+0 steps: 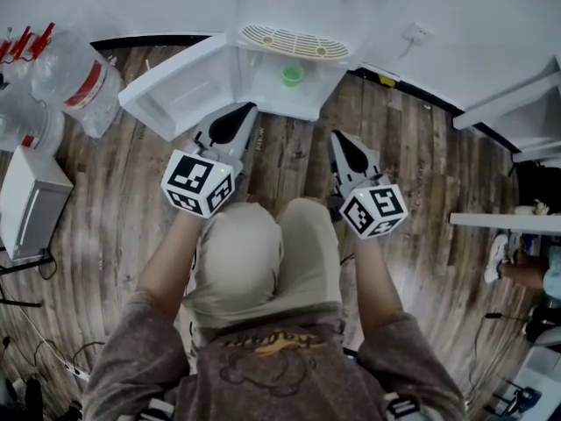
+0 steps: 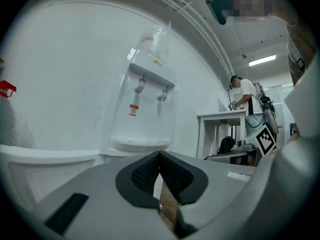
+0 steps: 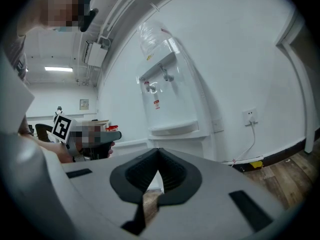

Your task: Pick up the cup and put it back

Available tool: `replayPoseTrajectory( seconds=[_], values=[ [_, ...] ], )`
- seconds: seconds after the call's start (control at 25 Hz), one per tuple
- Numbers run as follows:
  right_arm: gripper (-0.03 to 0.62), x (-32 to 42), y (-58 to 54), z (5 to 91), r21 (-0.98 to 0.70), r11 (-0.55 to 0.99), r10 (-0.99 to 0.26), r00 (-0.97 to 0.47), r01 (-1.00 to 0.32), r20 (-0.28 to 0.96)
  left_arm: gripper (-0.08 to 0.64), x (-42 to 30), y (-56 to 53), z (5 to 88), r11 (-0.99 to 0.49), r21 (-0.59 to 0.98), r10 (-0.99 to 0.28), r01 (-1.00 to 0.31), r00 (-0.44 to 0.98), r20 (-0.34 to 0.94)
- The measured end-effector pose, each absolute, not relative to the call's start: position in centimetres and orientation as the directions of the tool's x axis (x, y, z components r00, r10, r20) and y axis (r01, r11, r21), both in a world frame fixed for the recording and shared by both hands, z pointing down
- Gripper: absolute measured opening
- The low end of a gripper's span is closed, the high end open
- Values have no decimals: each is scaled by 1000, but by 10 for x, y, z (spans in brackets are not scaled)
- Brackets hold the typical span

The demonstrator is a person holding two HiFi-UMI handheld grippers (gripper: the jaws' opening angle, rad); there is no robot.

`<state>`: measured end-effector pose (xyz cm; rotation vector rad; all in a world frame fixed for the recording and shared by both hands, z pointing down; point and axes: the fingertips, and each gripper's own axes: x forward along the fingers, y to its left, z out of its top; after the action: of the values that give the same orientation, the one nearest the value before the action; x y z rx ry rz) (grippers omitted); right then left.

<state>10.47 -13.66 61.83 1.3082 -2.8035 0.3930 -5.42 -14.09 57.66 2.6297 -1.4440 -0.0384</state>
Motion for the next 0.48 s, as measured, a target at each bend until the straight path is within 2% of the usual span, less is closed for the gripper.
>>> replayPoseTrajectory(
  seconds=[0.4,0.48],
  values=[
    [1,98,-147,628,-201,609,-758,-638,-767,137,3,-57,-146,570,-510,92,-856,-855,515,43],
    [82,95,-149,631,-215,613,-750,-646,-760,142,3,-60,-148,570,-501,94,-861,-860,507,43]
  ],
)
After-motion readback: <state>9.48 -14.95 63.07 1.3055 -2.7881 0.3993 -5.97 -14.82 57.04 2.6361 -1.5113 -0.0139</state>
